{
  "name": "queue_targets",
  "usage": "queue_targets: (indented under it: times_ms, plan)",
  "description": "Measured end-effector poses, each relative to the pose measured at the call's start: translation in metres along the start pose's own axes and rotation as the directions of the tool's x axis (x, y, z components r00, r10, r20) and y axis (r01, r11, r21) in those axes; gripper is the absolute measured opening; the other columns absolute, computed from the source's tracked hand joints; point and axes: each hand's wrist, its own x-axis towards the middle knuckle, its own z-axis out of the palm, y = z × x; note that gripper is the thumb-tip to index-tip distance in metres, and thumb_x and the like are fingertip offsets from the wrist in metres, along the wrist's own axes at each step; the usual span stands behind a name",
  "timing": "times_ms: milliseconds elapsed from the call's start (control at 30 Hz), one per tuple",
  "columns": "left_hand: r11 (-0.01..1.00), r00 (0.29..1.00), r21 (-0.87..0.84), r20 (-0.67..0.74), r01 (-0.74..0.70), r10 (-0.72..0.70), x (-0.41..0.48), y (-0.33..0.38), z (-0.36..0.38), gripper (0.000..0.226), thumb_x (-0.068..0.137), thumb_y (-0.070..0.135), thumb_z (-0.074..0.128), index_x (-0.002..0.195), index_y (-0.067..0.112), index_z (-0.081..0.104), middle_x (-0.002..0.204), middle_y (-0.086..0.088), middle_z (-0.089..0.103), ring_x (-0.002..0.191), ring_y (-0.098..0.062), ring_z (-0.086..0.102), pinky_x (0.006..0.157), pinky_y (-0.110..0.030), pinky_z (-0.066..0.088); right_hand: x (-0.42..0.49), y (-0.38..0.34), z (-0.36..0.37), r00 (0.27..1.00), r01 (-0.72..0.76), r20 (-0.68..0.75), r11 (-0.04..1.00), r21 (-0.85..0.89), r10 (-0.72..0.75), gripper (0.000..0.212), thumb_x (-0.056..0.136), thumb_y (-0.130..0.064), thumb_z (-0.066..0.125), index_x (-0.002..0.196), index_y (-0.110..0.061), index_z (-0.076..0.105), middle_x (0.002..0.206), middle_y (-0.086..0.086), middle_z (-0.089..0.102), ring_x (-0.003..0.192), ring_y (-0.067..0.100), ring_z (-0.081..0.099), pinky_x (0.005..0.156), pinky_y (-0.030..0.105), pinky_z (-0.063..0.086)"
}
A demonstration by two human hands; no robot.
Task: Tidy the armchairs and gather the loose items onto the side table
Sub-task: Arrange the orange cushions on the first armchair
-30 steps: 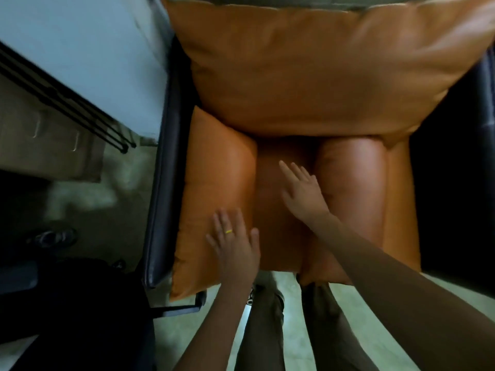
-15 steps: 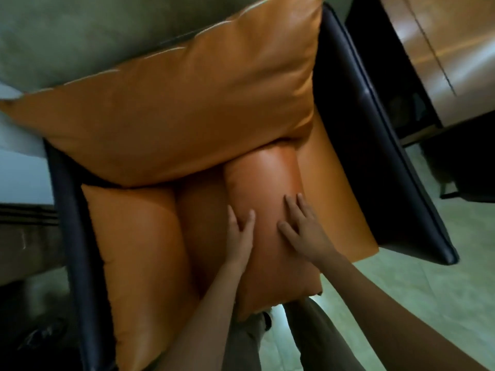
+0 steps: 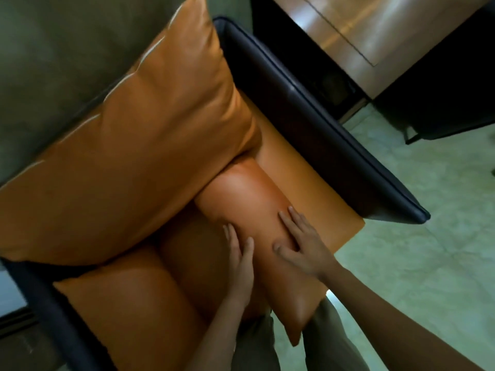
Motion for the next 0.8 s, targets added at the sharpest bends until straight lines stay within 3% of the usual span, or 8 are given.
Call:
queue_targets:
  times_ms: [100,200,300,400,467,600,800]
  plan:
    - [0.998,0.998,0.067,-0.067,0.006,-0.001,0.019,-0.002,-0.015,0.088,0.088,0.068,0.044,0.152,0.048,-0.013,0.165,0.015,-0.008,0.151,-0.015,0.011,0.121,-0.045,0.024,-0.009,-0.001,0.01,0.999,-0.032,-0.006,0.999,-0.033,0.032,0.081,0.09,-0.077,0.041,0.148,-0.06,-0.013,0.163,-0.019,-0.021,0.15,0.011,-0.018,0.123,0.055,0.003]
    - [1.0,0.986,0.012,-0.167,-0.012,0.014,0.052,0.007,-0.033,0.083,0.098,0.05,0.048,0.154,0.044,-0.012,0.167,0.004,0.001,0.15,-0.023,0.021,0.12,-0.048,0.027,-0.014,-0.003,0.022,0.998,-0.041,-0.055,0.999,-0.012,0.041,0.079,0.089,-0.078,0.04,0.147,-0.062,-0.011,0.163,-0.02,-0.021,0.152,0.016,-0.018,0.122,0.058,-0.003]
    - [0.998,0.99,-0.066,-0.139,-0.025,0.015,0.071,0.03,-0.034,0.087,0.096,0.047,0.055,0.153,0.046,-0.011,0.166,0.004,0.004,0.145,-0.02,0.029,0.116,-0.049,0.032,-0.011,-0.003,0.024,0.995,-0.054,-0.078,0.998,0.034,0.057,0.079,0.088,-0.079,0.039,0.148,-0.062,-0.009,0.163,-0.021,-0.02,0.153,0.017,-0.018,0.121,0.058,-0.006]
    - [0.994,0.991,-0.013,-0.074,-0.109,0.108,0.063,0.036,-0.029,0.088,0.098,0.038,0.055,0.154,0.044,-0.013,0.165,0.007,0.001,0.147,-0.018,0.026,0.112,-0.038,0.033,-0.008,0.003,0.018,0.994,-0.051,-0.092,0.996,0.07,0.058,0.079,0.088,-0.078,0.04,0.149,-0.061,-0.008,0.164,-0.021,-0.017,0.153,0.017,-0.013,0.121,0.059,-0.001]
    - [0.991,0.991,0.037,-0.028,-0.13,0.131,0.057,0.034,-0.026,0.093,0.094,0.045,0.057,0.153,0.045,-0.014,0.165,0.009,0.0,0.147,-0.015,0.023,0.111,-0.035,0.031,-0.006,0.009,0.011,0.996,-0.049,-0.075,0.996,0.074,0.054,0.079,0.089,-0.078,0.04,0.15,-0.06,-0.007,0.164,-0.02,-0.015,0.154,0.016,-0.01,0.121,0.059,0.003]
    - [0.987,0.99,0.076,0.019,-0.142,0.141,0.054,0.04,-0.012,0.11,0.07,0.077,0.067,0.147,0.059,-0.009,0.163,0.015,0.005,0.145,-0.011,0.026,0.116,-0.044,0.032,-0.006,0.021,-0.002,0.997,-0.052,-0.052,0.992,0.118,0.059,0.075,0.091,-0.075,0.04,0.151,-0.06,-0.003,0.163,-0.022,-0.013,0.154,0.015,-0.004,0.123,0.052,0.006]
    - [0.977,0.979,0.075,0.064,-0.2,0.195,0.039,0.053,0.023,0.113,0.067,0.078,0.069,0.15,0.056,-0.006,0.164,0.016,-0.001,0.145,-0.008,0.021,0.114,-0.038,0.034,-0.004,0.044,-0.027,0.985,-0.101,-0.116,0.969,0.225,0.13,0.063,0.093,-0.076,0.031,0.151,-0.059,0.013,0.166,-0.018,0.008,0.153,0.014,0.013,0.124,0.047,0.016]
